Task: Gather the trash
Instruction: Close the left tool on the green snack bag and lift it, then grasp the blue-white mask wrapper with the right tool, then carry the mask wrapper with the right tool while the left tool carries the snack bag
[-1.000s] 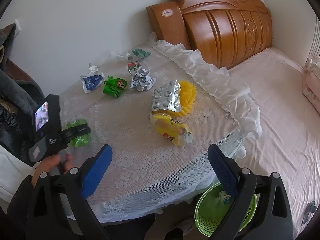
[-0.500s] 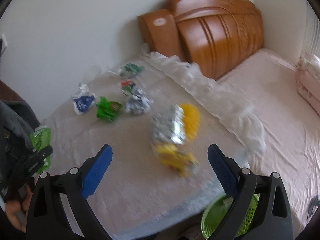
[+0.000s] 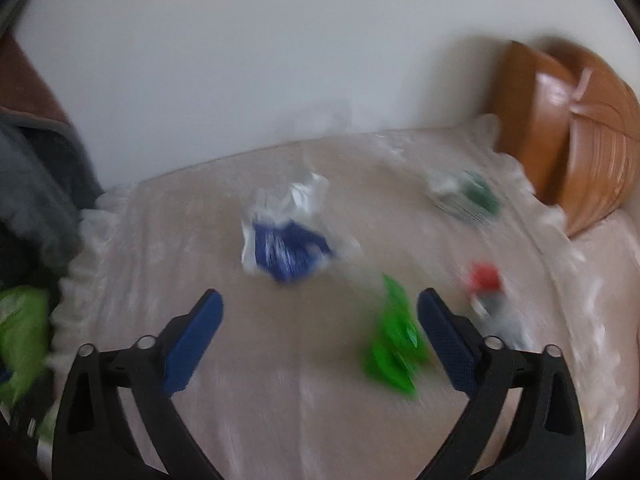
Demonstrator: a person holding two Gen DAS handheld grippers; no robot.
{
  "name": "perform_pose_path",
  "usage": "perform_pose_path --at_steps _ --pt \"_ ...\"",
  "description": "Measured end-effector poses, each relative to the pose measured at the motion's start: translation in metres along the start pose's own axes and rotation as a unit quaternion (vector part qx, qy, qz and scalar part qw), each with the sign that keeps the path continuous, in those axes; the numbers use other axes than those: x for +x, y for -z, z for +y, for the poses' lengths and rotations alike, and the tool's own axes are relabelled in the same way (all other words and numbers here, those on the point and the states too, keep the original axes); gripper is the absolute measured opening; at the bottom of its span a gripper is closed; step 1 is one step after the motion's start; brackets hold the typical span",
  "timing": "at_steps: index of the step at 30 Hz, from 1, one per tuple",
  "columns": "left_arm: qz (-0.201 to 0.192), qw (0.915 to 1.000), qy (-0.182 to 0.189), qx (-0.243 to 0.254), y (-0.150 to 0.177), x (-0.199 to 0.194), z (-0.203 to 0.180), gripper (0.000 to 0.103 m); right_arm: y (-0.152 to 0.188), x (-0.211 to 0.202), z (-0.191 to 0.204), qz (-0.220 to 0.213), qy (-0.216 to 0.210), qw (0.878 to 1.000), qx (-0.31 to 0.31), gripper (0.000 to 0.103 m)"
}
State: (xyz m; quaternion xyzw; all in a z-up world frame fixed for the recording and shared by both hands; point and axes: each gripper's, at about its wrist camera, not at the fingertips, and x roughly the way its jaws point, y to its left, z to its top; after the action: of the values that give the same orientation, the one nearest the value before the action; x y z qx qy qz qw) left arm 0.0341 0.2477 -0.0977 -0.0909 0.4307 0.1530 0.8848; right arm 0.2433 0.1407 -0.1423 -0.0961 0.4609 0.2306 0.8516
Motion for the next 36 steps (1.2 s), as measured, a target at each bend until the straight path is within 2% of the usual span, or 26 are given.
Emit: perform_pose_path --at_steps 3,6,9,14,19,24,25,30,32,36 --pt "0.006 1.0 -0.005 -0.005 -0.002 0.005 0.011 0.035 -0.016 0.036 0.017 0.01 -0.004 1.0 0.001 0.101" --pt "0.013 0.9998 -0.004 -0.011 -0.003 0.008 0.018 0.035 -0.023 0.067 0.033 0.018 0.041 0.999 -0.026 0.101" --pt "0.012 0.9998 -0.01 -0.008 -0.006 0.011 0.016 0.035 -0.025 0.087 0.035 0.029 0.046 0.998 -0.029 0.101" --pt "0.02 0.9996 -0.009 -0.017 -0.007 0.019 0.018 0.035 -0.031 0.093 0.027 0.029 0.036 0.999 -0.004 0.101" --pt "0.023 0.9994 -0.01 -0.023 -0.006 0.023 0.02 0.035 -0.041 0.095 0.023 0.027 -0.002 1.0 -0.001 0.101" --pt "0.026 0.9994 -0.01 -0.022 -0.007 0.025 0.02 0.035 -0.045 0.104 0.031 0.028 0.006 0.999 -0.023 0.1" --pt "0.024 0.9995 -0.011 -0.02 -0.007 0.025 0.02 0.035 -0.045 0.104 0.032 0.025 0.003 0.999 -0.024 0.095" --pt "0.02 0.9996 -0.012 -0.017 -0.007 0.024 0.02 0.035 -0.044 0.094 0.034 0.01 -0.011 1.0 -0.027 0.087" --pt "0.019 0.9996 -0.012 -0.018 -0.007 0.022 0.02 0.035 -0.043 0.082 0.03 0.004 -0.02 0.999 -0.026 0.072" --pt "0.014 0.9998 -0.01 -0.013 -0.006 0.017 0.016 0.035 -0.036 0.057 0.027 -0.007 -0.031 0.999 -0.023 0.065"
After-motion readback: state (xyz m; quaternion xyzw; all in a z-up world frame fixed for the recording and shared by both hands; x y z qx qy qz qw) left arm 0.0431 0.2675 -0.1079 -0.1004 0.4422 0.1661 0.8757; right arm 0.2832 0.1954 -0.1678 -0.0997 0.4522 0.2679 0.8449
